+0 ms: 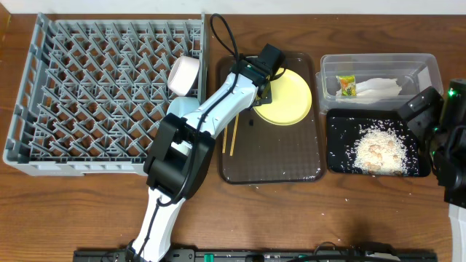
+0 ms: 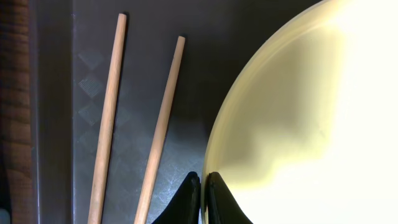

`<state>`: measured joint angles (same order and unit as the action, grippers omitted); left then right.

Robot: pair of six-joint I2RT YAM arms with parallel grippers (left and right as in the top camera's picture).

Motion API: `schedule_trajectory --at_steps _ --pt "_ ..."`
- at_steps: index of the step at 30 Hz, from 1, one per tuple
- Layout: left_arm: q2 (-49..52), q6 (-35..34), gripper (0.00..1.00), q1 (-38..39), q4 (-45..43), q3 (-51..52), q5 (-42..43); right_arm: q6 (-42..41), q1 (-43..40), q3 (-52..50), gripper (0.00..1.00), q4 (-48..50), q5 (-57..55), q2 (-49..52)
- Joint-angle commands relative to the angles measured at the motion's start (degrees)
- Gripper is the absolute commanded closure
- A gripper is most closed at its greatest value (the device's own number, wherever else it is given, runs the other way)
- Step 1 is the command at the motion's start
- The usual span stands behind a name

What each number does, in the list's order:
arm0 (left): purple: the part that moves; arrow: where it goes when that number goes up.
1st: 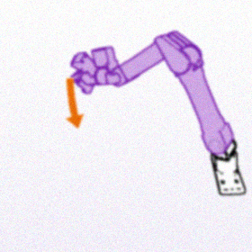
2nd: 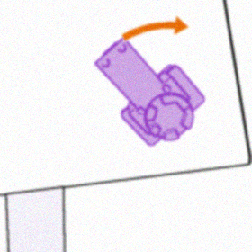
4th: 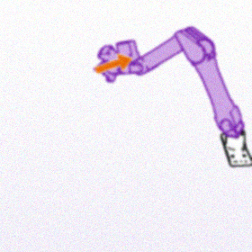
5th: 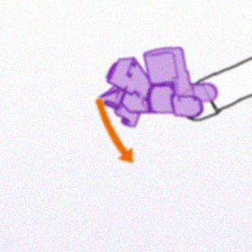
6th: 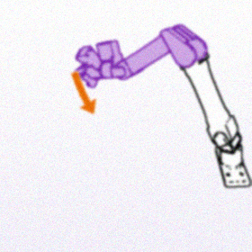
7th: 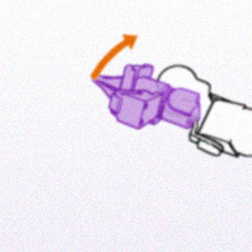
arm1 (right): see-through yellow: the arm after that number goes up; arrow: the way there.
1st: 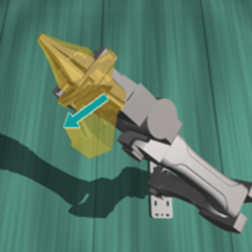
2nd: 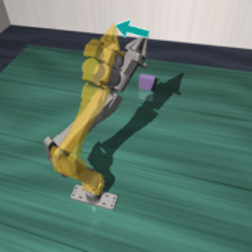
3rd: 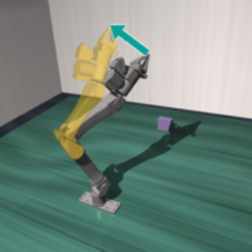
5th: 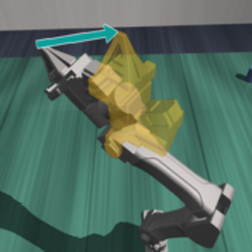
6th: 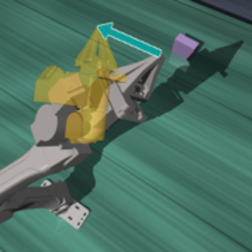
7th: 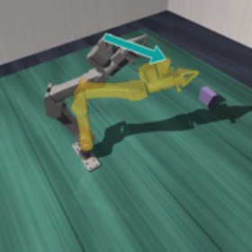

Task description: Sort waste into correct bins and load items into the dishwasher

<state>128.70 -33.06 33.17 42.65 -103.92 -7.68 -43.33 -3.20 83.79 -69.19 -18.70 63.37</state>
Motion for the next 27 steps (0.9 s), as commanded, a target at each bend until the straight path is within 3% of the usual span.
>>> schedule_trajectory --at_steps 1,7,12,17,19,27 --pt "-1.4 1.4 0.93 0.0 0.4 0.5 -0.3 0.5 -0.2 -0.2 0.01 -0.1 -0.8 0.3" --pt "-1.4 0.8 0.93 0.0 0.2 0.5 -0.3 0.6 -0.2 -0.2 0.01 0.0 -0.8 0.3" --pt "-0.9 -4.2 0.92 0.0 -0.5 0.5 -0.4 0.6 -0.2 -0.2 0.01 0.0 -0.8 0.3" --pt "0.3 -7.6 0.83 0.0 -0.7 0.7 -0.5 0.6 -0.2 -0.2 0.01 0.0 -0.8 0.3" --pt "0.9 -8.2 0.75 0.0 -0.8 0.7 -0.5 0.5 -0.2 -0.2 0.01 0.0 -0.8 0.3" --pt "4.2 -8.4 0.66 0.0 -1.1 0.8 -0.5 0.5 -0.2 -0.2 0.01 0.0 -0.8 0.3"
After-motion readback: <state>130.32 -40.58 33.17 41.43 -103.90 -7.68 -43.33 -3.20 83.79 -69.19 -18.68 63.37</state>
